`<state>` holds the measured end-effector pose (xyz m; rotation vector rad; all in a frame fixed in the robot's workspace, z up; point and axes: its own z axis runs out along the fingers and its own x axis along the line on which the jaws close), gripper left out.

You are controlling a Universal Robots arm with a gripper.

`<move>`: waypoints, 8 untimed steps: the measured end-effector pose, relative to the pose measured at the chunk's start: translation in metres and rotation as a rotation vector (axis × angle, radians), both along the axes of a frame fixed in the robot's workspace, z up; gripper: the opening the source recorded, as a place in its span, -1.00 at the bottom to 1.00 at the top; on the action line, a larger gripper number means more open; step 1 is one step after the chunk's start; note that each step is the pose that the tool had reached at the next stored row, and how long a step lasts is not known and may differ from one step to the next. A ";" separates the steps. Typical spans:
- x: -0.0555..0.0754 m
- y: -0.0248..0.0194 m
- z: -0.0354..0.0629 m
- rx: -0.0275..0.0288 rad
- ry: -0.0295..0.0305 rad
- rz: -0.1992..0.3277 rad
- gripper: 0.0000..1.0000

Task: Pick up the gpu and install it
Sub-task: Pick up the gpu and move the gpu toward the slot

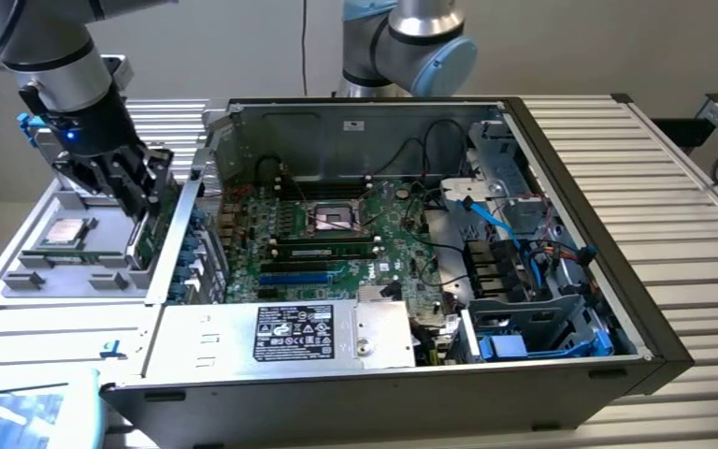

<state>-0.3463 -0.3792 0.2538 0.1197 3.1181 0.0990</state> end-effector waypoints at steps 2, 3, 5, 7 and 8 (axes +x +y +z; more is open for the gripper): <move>0.000 0.0000 -0.0037 0.0000 -0.0001 0.000 -0.22; 0.000 0.0000 -0.0055 -0.0001 0.0001 0.000 -0.22; 0.000 0.0000 -0.0083 -0.0001 0.0001 0.000 -0.22; 0.000 0.0000 -0.0106 0.0000 0.0000 0.000 -0.22; 0.000 0.0000 -0.0106 -0.0002 0.0003 0.000 -0.22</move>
